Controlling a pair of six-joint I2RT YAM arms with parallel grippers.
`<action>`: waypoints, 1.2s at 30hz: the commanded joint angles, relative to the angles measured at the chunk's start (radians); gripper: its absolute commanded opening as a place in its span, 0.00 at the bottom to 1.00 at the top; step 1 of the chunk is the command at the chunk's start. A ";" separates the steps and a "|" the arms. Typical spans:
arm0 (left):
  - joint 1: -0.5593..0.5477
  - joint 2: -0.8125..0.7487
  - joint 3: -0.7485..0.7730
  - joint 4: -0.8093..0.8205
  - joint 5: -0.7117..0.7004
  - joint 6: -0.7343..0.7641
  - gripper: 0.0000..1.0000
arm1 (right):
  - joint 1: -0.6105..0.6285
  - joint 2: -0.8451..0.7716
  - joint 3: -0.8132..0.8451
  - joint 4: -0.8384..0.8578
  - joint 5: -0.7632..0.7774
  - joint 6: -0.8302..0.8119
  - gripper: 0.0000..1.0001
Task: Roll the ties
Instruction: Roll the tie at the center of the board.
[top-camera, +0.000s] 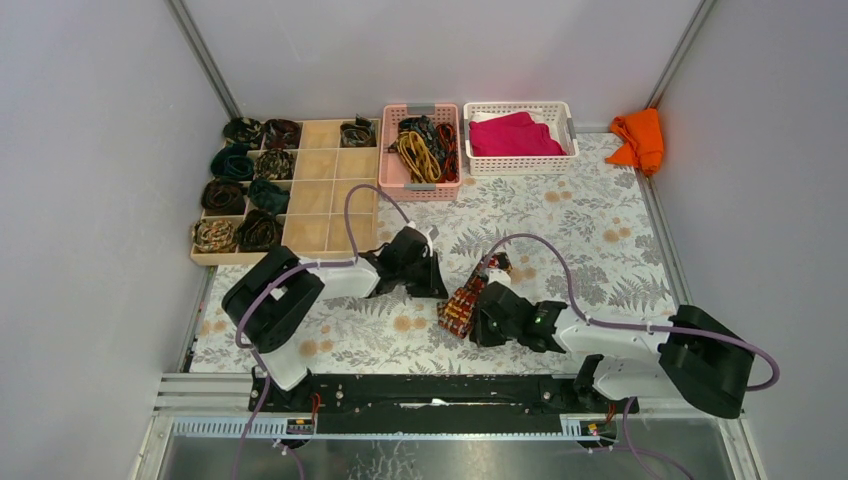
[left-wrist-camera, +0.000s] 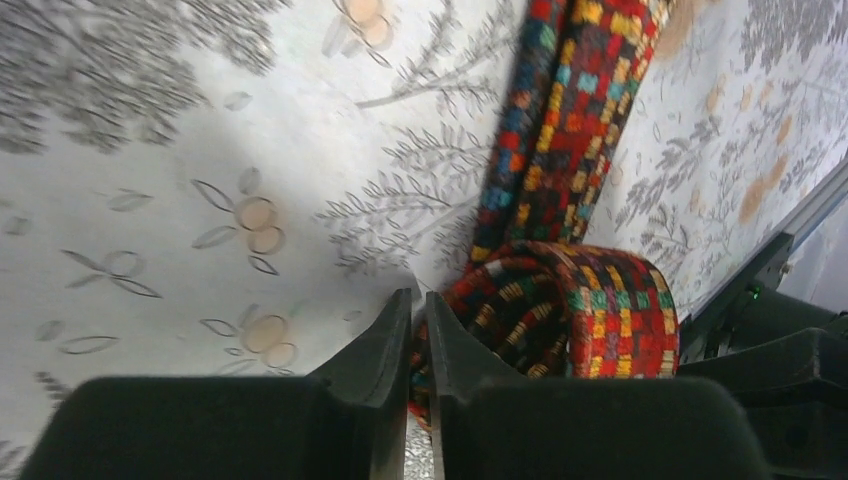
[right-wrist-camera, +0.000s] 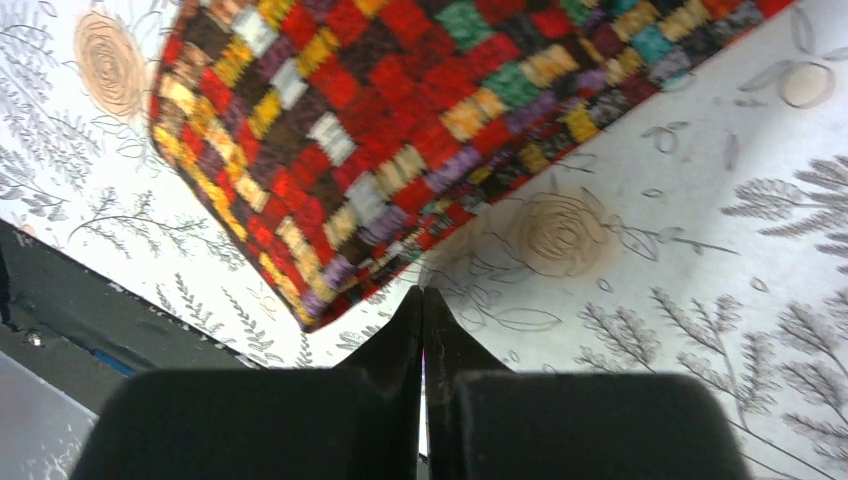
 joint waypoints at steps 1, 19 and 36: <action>-0.048 0.001 -0.037 -0.030 -0.015 -0.021 0.16 | 0.036 0.058 0.000 0.060 0.011 0.033 0.00; -0.062 -0.044 -0.055 -0.074 -0.055 -0.041 0.11 | 0.073 0.241 0.124 0.147 0.041 0.017 0.00; 0.092 0.185 0.207 -0.142 -0.036 0.136 0.09 | 0.015 0.550 0.420 -0.017 0.283 -0.158 0.00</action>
